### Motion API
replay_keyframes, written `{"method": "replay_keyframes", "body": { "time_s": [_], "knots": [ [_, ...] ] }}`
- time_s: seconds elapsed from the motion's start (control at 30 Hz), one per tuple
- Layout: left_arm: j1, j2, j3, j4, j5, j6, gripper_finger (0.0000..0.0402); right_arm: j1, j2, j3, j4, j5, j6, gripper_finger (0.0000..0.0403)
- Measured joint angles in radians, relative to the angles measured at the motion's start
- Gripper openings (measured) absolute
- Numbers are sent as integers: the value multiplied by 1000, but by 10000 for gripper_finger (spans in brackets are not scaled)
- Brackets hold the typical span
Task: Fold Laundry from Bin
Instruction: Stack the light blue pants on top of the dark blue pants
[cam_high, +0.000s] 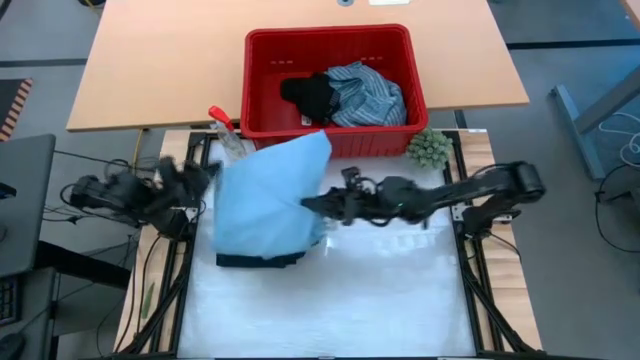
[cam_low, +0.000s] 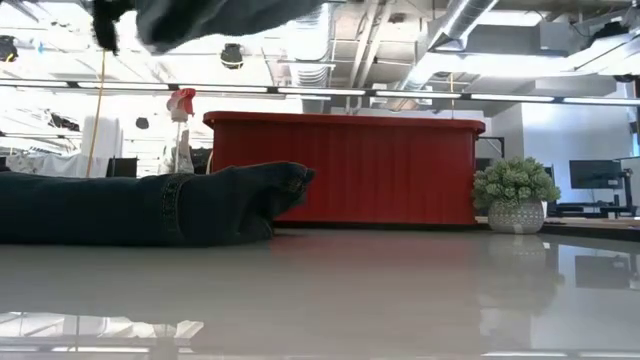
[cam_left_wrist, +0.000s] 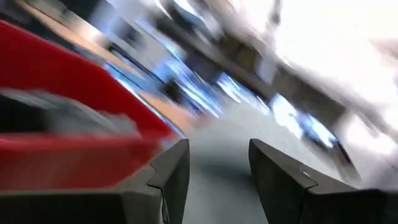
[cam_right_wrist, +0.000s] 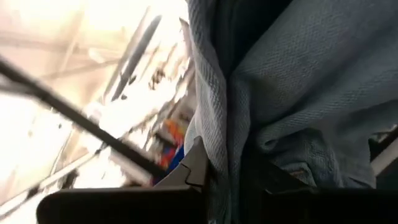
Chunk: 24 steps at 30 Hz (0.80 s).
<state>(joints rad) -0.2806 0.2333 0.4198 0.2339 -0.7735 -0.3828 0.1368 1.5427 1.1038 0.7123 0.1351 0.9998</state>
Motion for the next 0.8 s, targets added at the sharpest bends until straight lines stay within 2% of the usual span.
{"method": "replay_keyframes", "body": {
  "time_s": [0.07, 0.2, 0.27, 0.4, 0.5, 0.6, 0.8],
  "knots": [
    [2, -70, 1, 2, -95, 70, 153, 0, 76, 0, 102, 49, 34, 67],
    [1, -146, 1, -28, -103, 170, 153, -17, 227, 0, 343, 64, 70, 67],
    [1, -164, 1, -58, -106, 180, 153, -22, 293, 0, 462, 76, 77, 67],
    [1, -164, 1, -118, -160, 175, 153, -31, 429, 9, 665, 183, 94, 67],
    [1, -162, 1, -189, -199, 136, 153, -50, 554, 64, 813, 208, 142, 67],
    [1, -162, 1, -265, -222, 70, 153, -49, 641, 130, 826, 212, 152, 67],
    [0, -161, 1, -355, -232, -36, 153, 1, 804, 149, 741, 304, 522, 67]
  ]
}}
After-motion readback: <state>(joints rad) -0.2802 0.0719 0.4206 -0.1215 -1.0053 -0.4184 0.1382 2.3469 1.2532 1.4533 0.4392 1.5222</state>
